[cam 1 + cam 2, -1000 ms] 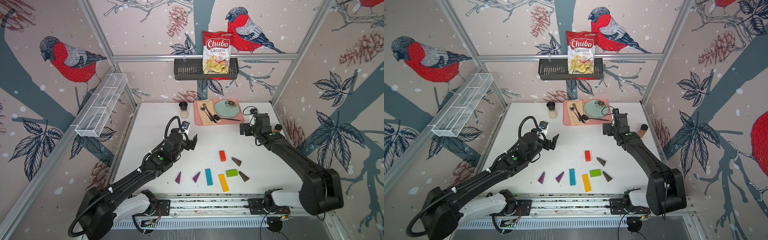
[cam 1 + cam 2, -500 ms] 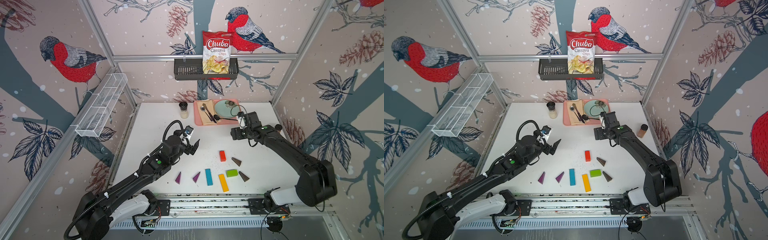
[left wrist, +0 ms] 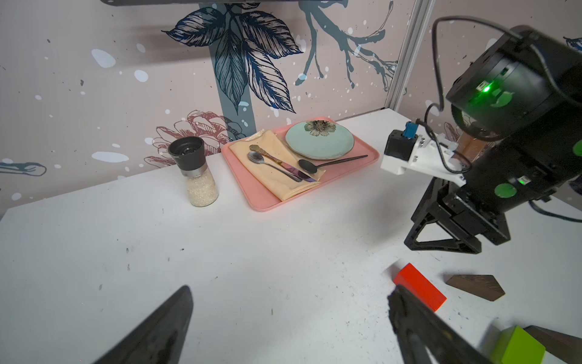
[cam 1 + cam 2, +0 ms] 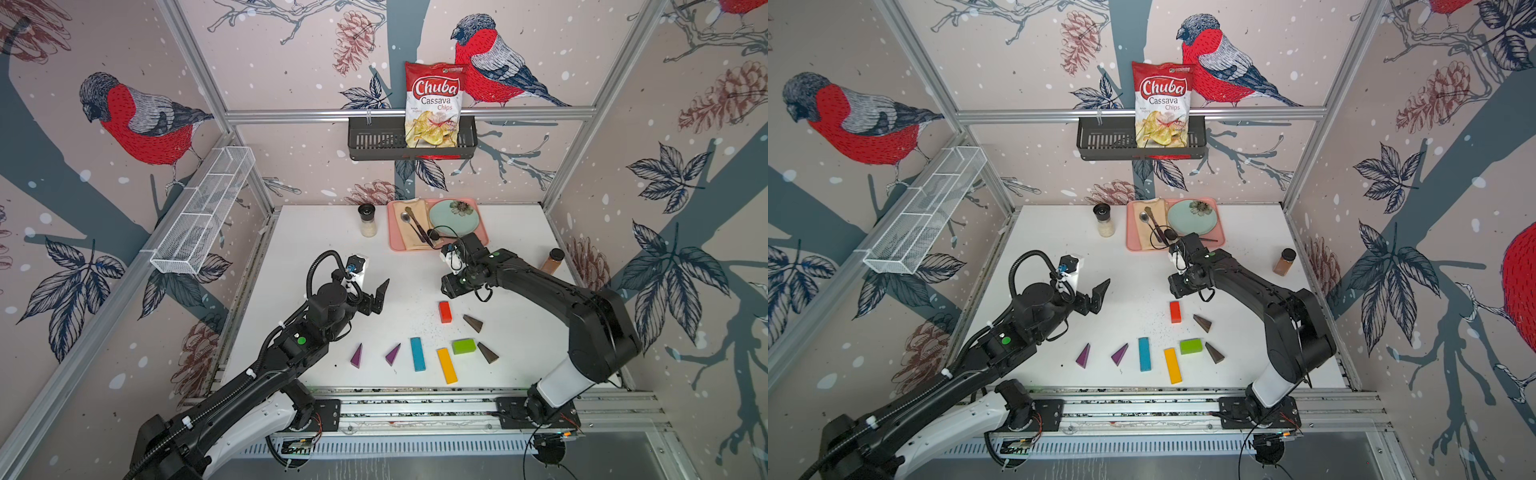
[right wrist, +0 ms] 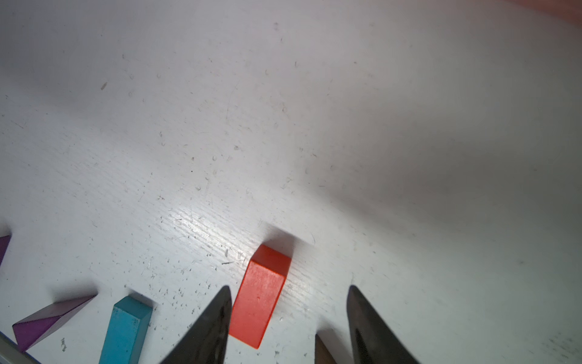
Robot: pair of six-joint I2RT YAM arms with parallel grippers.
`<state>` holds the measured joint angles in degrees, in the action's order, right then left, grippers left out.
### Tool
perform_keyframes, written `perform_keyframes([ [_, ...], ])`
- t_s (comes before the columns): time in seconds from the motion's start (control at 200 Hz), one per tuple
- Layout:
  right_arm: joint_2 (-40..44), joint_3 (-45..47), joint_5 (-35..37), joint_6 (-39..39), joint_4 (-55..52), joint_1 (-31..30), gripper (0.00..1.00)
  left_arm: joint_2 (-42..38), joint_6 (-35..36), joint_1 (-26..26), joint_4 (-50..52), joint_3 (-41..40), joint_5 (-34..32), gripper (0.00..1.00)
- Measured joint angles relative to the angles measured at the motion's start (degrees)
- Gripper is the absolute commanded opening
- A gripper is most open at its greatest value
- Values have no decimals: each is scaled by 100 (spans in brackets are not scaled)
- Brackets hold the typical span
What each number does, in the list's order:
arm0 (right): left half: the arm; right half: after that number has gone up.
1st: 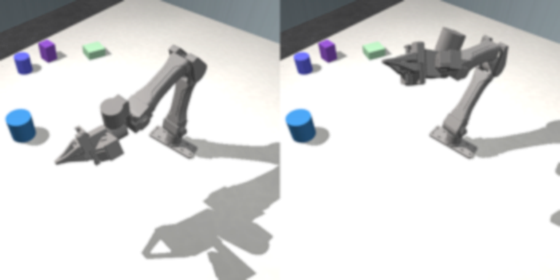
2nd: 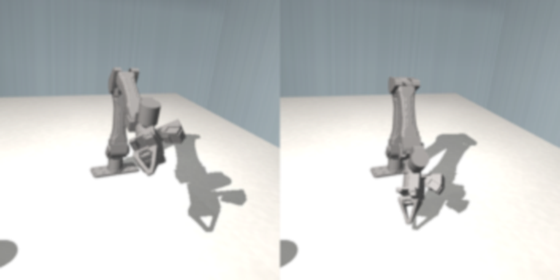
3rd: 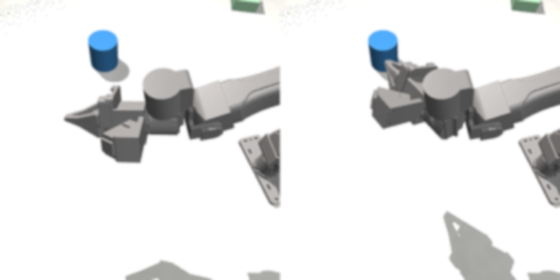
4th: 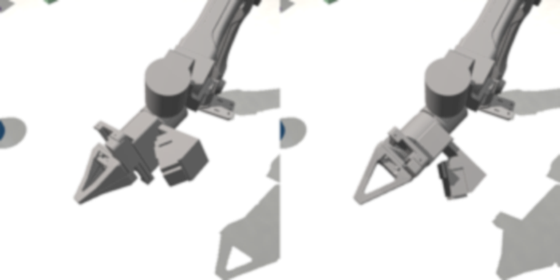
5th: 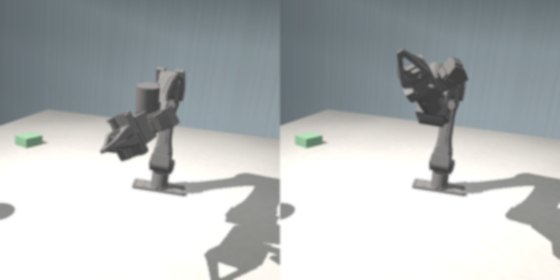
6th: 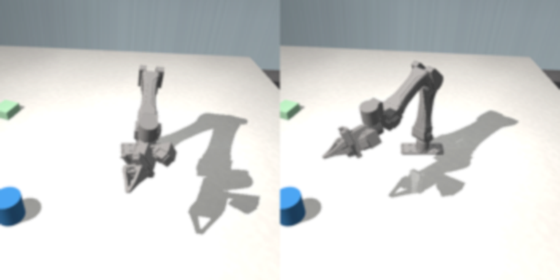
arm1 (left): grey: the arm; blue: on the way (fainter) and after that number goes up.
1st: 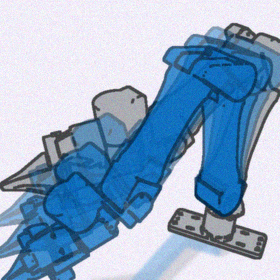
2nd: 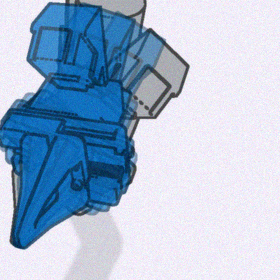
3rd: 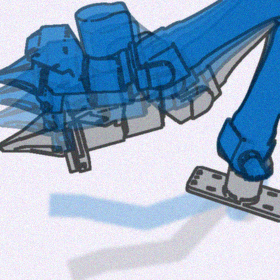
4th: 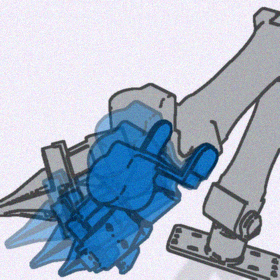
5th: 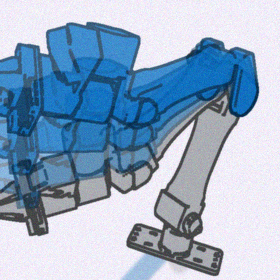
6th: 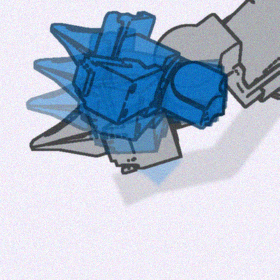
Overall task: Assemble a small pinwheel with building blocks
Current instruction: Pick up the building block from the center of the board.
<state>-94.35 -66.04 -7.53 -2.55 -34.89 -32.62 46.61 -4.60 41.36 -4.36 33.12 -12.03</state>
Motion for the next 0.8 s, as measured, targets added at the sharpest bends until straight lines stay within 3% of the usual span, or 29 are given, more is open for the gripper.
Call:
perform_keyframes([
  [0.315,-319,20,31,-42,-26,-184,52,52,-96,-2,247,-20,164,96],
  [0.48,-313,101,37,-107,-133,-247,57,96,-98,-2,310,13,168,96],
  [0.8,-361,114,216,-487,-339,-616,57,118,-98,-2,398,39,151,96],
])
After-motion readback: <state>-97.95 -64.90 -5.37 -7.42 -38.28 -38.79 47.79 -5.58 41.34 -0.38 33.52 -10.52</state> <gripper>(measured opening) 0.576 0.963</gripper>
